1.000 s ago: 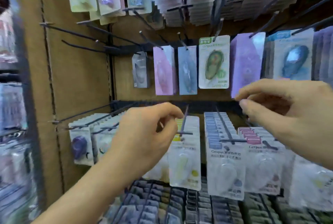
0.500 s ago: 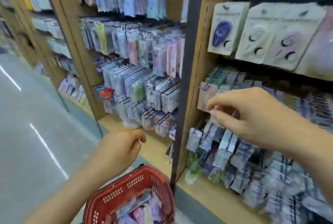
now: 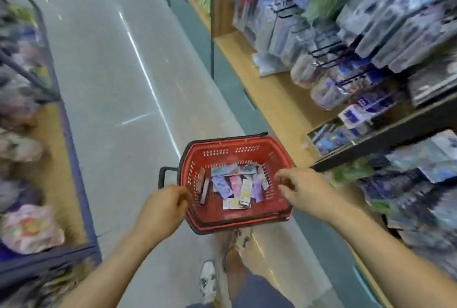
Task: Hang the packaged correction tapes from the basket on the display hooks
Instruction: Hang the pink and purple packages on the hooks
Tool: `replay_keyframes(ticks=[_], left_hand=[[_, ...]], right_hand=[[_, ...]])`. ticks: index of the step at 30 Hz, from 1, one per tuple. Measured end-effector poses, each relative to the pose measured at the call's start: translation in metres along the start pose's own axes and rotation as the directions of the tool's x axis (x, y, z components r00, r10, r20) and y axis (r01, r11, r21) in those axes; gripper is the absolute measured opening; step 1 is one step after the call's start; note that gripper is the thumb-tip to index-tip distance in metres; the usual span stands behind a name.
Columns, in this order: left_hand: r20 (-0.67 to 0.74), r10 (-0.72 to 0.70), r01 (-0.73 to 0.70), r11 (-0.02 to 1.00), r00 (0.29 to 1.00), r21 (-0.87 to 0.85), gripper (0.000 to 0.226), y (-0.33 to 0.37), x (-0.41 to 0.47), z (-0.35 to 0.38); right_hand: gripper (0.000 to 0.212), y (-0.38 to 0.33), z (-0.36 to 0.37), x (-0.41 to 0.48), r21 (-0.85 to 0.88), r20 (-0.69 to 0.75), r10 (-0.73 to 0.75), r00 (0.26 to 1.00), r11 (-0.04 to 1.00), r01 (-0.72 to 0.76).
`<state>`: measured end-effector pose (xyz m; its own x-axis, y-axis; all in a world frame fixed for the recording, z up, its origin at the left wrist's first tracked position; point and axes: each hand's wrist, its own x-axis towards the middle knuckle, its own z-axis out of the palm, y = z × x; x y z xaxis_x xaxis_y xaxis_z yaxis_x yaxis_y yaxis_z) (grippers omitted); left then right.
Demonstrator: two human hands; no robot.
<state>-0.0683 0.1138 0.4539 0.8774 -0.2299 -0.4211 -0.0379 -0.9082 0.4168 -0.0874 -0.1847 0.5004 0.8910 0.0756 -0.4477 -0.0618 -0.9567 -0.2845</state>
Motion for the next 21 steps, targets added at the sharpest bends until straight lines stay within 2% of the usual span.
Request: replay_keyframes(ticks=[3,7,11,15,19,21], left_hand=[[0.041,-0.133,0.136,0.989,0.990,-0.059,0.028,-0.020,0.032,0.043],[0.125,-0.227,0.236,0.969,0.966,-0.068,0.026,-0.035,0.095,0.114],[0.213,-0.207,0.236,0.964,0.955,-0.124,0.028,-0.055,0.183,0.217],[0.324,-0.135,0.198,0.966,0.936,-0.169,0.029,-0.070,0.278,0.346],[0.445,-0.184,0.318,0.915,0.877,-0.248,0.043,-0.071,0.353,0.464],[0.436,-0.198,0.347,0.891,0.878,-0.293,0.053,-0.073,0.379,0.515]], right_hand=[[0.027,0.025,0.059,0.054,0.049,0.112,0.078,0.991,0.995,-0.084],[0.041,0.076,0.137,0.121,0.123,0.195,0.218,0.956,0.962,-0.245],[0.055,0.133,0.229,0.196,0.154,0.232,0.348,0.908,0.909,-0.388],[0.060,0.186,0.335,0.270,0.188,0.215,0.426,0.879,0.865,-0.465],[0.067,0.227,0.423,0.329,0.218,0.166,0.481,0.861,0.833,-0.508],[0.073,0.238,0.454,0.352,0.204,0.175,0.495,0.851,0.827,-0.523]])
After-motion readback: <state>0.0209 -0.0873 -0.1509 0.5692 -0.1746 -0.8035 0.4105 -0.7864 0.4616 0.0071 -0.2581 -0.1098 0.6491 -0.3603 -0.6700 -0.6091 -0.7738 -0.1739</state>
